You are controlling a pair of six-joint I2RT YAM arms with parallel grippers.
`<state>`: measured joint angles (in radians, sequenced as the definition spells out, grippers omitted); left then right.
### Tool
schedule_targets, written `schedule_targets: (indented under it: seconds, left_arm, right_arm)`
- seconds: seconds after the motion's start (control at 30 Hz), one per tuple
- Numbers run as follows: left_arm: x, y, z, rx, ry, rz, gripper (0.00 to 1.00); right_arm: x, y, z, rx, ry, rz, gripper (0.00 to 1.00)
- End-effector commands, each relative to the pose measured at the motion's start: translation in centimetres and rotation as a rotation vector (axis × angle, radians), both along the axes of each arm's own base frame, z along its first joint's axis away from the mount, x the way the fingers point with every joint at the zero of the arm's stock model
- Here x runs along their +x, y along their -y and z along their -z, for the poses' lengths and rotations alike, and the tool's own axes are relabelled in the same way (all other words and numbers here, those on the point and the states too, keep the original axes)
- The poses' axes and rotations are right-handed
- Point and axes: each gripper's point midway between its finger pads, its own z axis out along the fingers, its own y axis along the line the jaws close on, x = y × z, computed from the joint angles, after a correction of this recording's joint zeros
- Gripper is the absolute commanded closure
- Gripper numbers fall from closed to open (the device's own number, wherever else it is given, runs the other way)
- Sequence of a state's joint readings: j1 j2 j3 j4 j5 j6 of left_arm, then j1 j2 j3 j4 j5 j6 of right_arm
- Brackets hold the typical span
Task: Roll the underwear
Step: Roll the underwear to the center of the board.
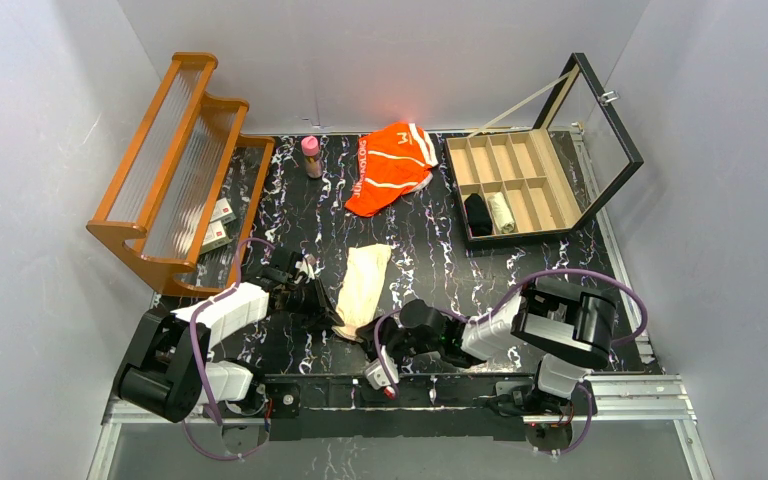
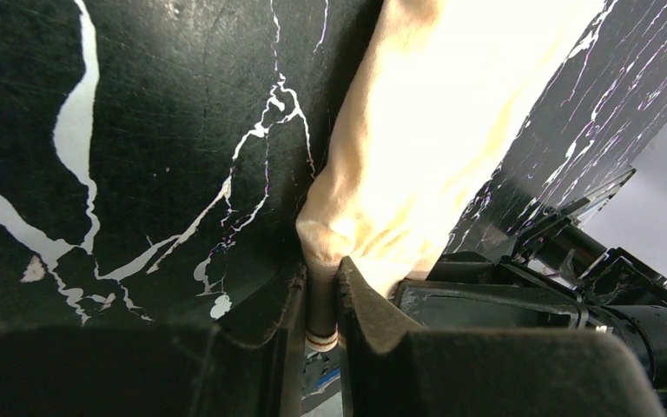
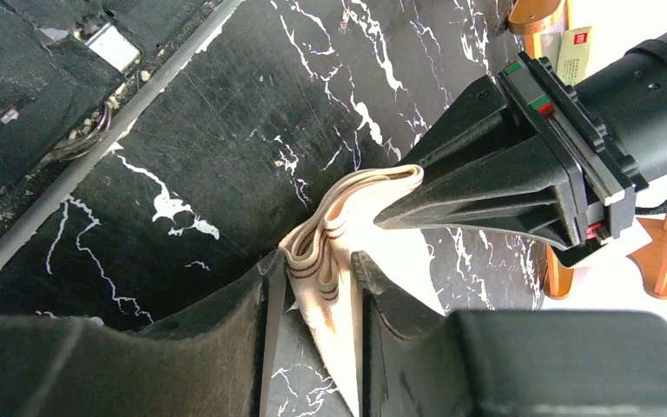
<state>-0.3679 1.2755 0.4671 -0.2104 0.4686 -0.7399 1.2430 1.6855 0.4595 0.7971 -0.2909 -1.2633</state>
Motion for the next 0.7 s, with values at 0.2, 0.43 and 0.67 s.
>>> schedule_targets:
  seconds: [0.2,0.43,0.67]
  left_arm:
    - [-0.5,-1.4,0.8,0.077,-0.021,-0.021,1.00]
    - [-0.2,-1.6,0.5,0.082,0.005,-0.041,1.00]
    - [0.7,-2.5,-1.0,0.096,0.104,-0.127,0.73]
  right_arm:
    - [-0.1,-0.1,1.6,-0.046,-0.041,0.021,0.68]
    - [0.6,-0.8,0.7,-0.046,-0.147,0.094,0.94]
    - [-0.9,-0.4,-1.5,0.024,-0.436,0.113,0.99]
